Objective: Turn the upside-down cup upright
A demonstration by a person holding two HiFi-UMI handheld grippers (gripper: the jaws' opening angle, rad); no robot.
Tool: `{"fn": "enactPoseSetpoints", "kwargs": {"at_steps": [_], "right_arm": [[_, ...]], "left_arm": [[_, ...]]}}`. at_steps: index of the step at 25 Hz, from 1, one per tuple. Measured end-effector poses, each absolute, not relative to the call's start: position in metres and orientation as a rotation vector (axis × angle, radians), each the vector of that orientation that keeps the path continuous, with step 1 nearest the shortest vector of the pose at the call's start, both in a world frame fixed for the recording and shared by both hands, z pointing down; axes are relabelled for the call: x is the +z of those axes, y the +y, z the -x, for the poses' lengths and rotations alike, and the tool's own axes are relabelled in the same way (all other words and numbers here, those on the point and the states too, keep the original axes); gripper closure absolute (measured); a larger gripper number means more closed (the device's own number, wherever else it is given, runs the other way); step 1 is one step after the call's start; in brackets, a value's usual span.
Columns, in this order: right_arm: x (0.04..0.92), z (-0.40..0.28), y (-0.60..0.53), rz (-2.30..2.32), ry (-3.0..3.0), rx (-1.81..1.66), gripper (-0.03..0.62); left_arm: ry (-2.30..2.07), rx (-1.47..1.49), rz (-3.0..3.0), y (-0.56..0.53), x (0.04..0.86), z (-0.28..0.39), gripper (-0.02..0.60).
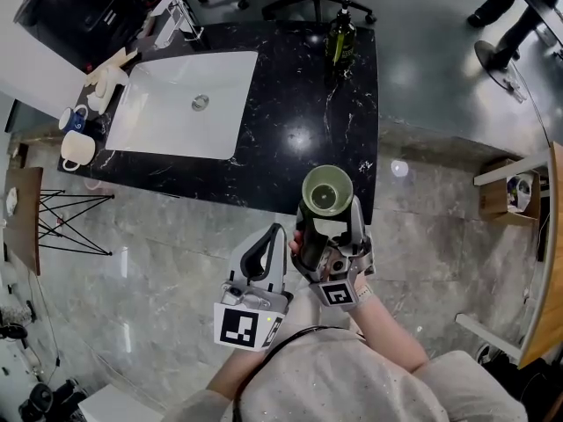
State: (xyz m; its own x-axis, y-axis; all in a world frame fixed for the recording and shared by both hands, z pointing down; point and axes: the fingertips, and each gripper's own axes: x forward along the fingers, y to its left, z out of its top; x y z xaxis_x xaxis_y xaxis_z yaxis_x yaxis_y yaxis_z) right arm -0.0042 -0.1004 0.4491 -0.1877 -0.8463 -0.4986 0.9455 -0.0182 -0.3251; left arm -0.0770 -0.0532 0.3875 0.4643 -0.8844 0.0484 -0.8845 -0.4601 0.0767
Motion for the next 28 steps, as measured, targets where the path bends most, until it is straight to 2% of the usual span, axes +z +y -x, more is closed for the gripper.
{"fn": "enactPoseSetpoints", "kwargs": {"at_steps": [13, 19, 24, 25, 26, 28], "right_arm": [[0.438, -0.001, -0.088, -0.214, 0.804, -1.593, 0.25], [0.433, 0.028, -0.057, -0.003, 1.294, -1.687, 0.253], [0.415, 0.029, -0.036, 0.124, 1.618, -1.638, 0.258], [0.414, 0.027, -0.034, 0.175, 1.683, -1.621, 0.27], [0.413, 0.024, -0.034, 0.245, 1.762, -1.597, 0.31], [0.413, 0.017, -0.035, 0.408, 1.939, -1.527, 0.438]], "left_arm": [[-1.576, -0.031, -2.61, -0.051, 0.387, 0.074, 0.575], [-1.608, -0.057, -2.591, -0.048, 0.383, 0.08, 0.575], [-1.615, -0.065, -2.598, -0.045, 0.387, 0.078, 0.575], [-1.61, -0.07, -2.601, -0.044, 0.386, 0.076, 0.575], [-1.605, -0.075, -2.605, -0.045, 0.386, 0.074, 0.575], [-1.59, -0.08, -2.614, -0.044, 0.386, 0.068, 0.575]]}}
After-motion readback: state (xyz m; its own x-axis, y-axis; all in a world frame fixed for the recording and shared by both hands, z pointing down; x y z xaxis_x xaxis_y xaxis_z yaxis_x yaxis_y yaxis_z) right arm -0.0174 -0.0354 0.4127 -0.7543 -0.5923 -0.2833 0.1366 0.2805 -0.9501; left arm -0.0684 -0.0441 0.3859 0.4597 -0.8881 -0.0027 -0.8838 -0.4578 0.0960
